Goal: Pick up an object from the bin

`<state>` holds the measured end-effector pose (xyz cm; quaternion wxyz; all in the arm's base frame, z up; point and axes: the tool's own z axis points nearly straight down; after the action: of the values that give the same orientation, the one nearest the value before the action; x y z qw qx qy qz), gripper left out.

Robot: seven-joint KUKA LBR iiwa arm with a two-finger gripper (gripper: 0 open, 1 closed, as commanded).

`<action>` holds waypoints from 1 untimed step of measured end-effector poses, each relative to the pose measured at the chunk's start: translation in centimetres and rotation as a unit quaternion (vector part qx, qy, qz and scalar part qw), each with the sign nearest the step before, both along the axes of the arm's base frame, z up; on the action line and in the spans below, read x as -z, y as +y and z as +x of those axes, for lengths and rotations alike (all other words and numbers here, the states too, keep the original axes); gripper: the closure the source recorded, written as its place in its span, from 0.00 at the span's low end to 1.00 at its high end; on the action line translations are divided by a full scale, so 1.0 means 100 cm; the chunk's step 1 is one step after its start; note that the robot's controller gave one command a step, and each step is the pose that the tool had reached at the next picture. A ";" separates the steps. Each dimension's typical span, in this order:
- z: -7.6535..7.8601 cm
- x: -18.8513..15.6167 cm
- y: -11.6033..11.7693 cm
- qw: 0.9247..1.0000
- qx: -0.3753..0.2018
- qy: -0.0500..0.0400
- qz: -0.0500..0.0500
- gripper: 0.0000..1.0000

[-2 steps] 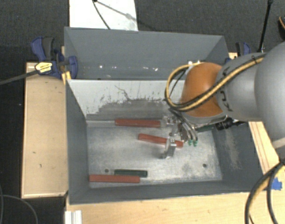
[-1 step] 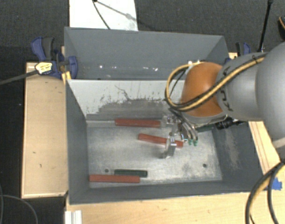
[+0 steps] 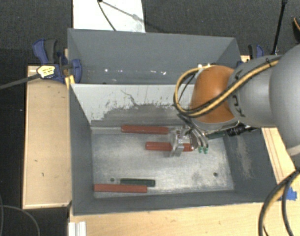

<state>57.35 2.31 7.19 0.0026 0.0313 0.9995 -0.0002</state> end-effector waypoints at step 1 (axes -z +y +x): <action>0.001 -0.043 0.000 1.000 -0.003 -0.001 0.000 1.00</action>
Offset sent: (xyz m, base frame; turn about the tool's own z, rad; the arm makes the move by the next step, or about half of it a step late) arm -0.0001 0.0000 0.0397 0.0000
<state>57.49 2.31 11.46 0.0034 0.0286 0.9996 -0.0001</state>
